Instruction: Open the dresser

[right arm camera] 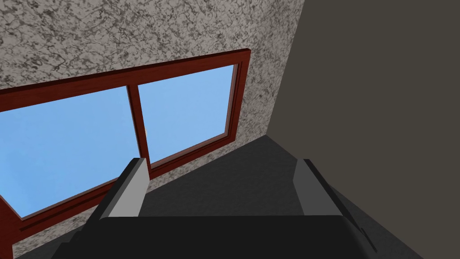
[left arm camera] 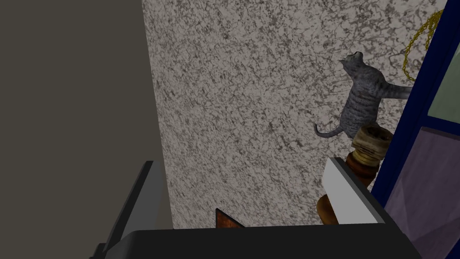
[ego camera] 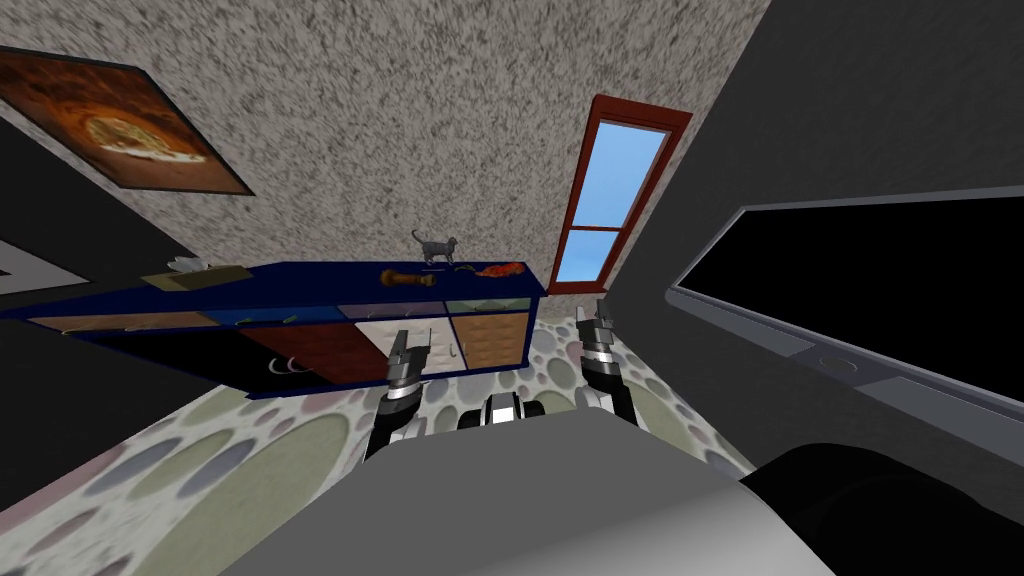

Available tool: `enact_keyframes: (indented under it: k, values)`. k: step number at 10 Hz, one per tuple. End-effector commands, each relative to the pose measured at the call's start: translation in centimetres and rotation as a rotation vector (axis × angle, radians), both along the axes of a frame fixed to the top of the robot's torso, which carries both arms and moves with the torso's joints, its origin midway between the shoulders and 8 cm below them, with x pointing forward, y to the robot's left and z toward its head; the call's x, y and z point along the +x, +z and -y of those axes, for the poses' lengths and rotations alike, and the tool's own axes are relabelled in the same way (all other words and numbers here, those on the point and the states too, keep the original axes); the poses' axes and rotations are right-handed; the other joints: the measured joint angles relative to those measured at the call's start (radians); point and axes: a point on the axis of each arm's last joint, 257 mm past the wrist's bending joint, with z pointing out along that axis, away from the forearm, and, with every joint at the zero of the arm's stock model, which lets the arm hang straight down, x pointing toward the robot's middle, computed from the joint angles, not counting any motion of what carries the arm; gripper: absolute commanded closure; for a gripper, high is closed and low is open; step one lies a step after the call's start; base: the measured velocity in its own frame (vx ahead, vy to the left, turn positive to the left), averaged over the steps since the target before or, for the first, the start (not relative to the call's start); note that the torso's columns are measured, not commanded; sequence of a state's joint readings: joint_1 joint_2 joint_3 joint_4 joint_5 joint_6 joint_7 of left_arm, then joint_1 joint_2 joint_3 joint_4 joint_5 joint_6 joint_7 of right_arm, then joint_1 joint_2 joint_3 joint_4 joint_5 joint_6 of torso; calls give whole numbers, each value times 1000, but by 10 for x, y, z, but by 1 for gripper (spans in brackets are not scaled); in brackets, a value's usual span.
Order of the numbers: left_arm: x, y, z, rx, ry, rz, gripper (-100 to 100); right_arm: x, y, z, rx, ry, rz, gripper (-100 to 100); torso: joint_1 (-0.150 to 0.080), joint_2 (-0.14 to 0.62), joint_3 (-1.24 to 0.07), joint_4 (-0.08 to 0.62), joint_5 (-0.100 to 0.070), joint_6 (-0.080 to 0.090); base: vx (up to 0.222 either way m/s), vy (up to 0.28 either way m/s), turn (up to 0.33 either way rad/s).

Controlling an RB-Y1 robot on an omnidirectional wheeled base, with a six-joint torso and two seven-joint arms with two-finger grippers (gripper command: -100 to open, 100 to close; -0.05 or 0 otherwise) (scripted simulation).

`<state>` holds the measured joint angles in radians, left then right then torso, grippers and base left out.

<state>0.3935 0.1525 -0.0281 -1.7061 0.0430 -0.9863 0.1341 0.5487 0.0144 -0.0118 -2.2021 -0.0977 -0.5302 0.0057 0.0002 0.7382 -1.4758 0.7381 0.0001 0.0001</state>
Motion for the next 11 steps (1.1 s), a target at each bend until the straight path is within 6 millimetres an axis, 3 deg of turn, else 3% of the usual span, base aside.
enact_keyframes:
  k: [1,11]
  values:
    - [0,-17,-2,-7,3,-12,-100,0,0,0,0,0,0,0,0,2,1,0,0,0,67,-85,-15]
    - [-3,-78,-8,-40,20,-65,-100,0,0,0,0,0,0,0,-1,-1,-1,0,0,0,88,-75,-12]
